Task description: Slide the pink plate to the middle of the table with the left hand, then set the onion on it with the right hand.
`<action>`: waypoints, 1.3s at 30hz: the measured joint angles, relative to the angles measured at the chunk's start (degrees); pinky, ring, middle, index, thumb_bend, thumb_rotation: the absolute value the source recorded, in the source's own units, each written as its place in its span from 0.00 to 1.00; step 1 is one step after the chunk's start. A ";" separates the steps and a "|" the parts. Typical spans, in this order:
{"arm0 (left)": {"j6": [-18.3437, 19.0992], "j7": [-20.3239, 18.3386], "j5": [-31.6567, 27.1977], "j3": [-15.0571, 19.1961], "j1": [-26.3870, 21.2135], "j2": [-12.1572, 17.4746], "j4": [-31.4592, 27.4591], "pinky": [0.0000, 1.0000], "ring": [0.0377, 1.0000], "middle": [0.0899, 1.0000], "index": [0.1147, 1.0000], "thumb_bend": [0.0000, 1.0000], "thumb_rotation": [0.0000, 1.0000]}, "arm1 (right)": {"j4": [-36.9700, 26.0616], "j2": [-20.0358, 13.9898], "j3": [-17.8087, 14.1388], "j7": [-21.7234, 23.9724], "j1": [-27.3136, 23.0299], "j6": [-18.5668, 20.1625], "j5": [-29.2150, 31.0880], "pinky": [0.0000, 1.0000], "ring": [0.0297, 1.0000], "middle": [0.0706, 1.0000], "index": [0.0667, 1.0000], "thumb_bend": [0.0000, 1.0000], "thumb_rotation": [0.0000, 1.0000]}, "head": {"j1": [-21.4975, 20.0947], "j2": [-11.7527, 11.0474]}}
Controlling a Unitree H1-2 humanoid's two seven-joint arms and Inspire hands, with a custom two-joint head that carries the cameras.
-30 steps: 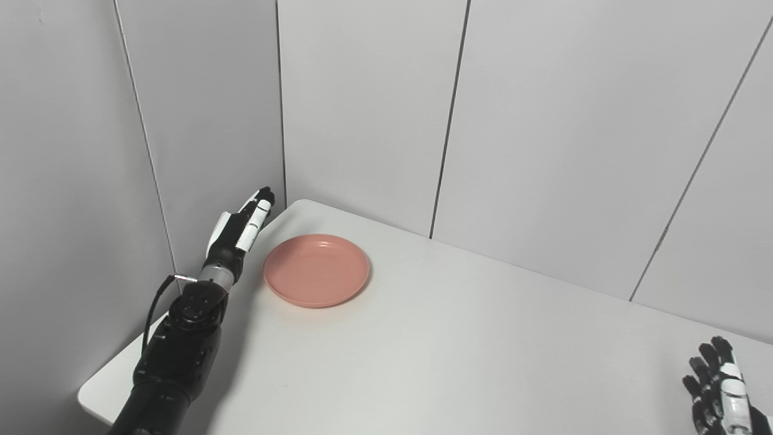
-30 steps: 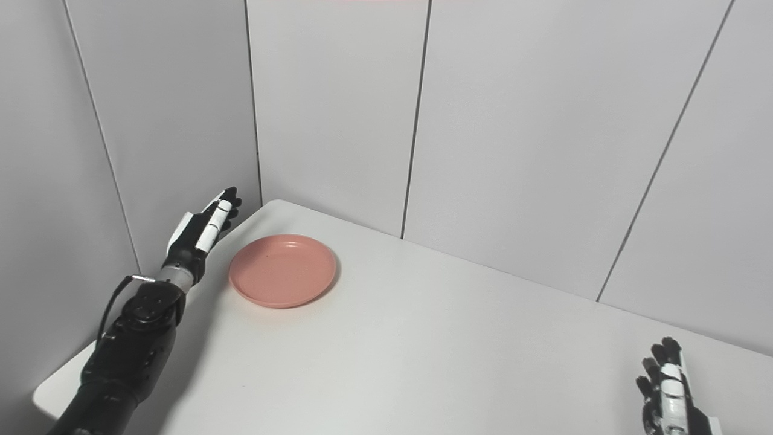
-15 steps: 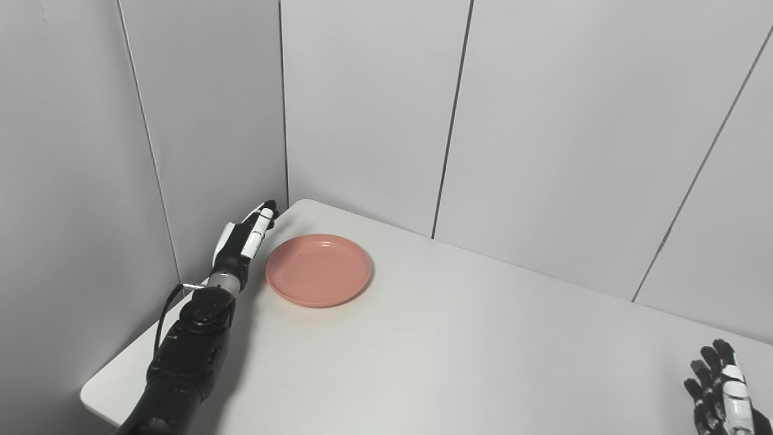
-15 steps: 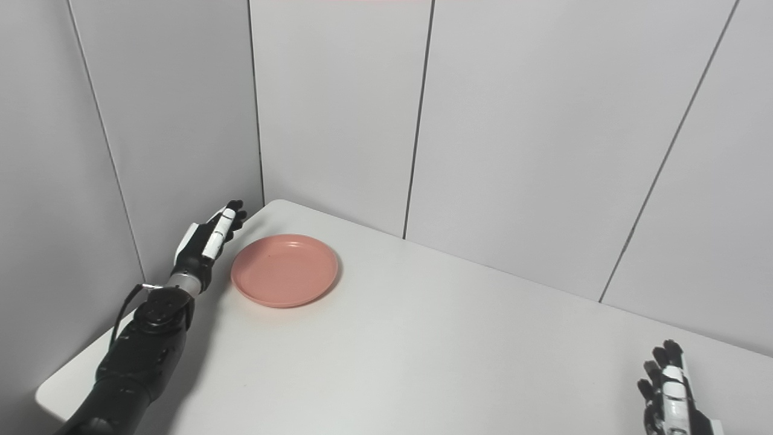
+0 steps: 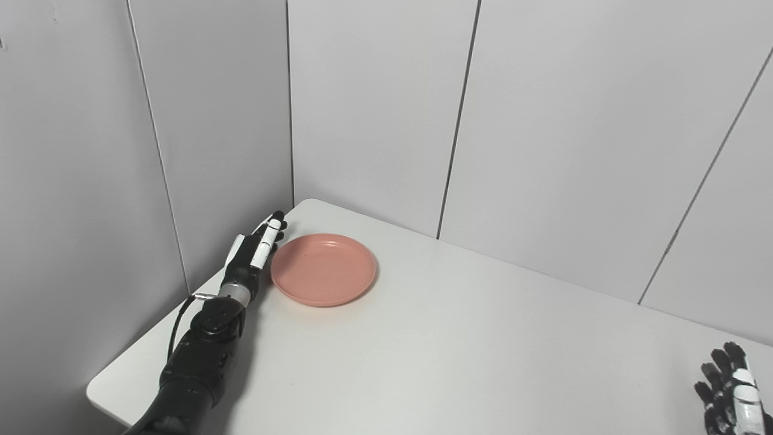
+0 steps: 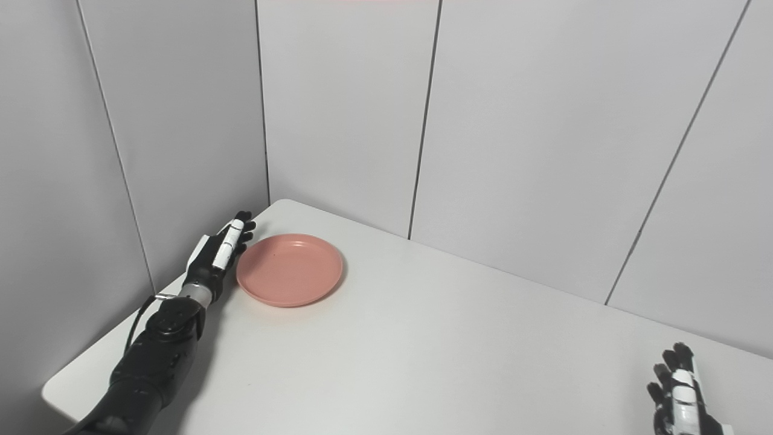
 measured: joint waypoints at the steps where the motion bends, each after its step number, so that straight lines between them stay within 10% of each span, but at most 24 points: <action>1: -0.03 0.08 -0.02 -0.01 -0.17 -0.07 0.22 0.95 0.92 0.91 0.87 0.75 1.00 | -0.09 0.00 0.00 0.00 0.05 0.00 0.00 1.00 1.00 1.00 1.00 0.24 1.00 | 0.00 0.09; 39: 6.41 -5.50 -7.47 -0.07 -0.48 -6.60 -6.30 0.94 0.93 0.92 0.90 0.68 1.00 | -1.80 0.33 0.26 -0.70 0.32 0.02 -1.42 1.00 1.00 1.00 1.00 0.26 1.00 | -1.15 0.88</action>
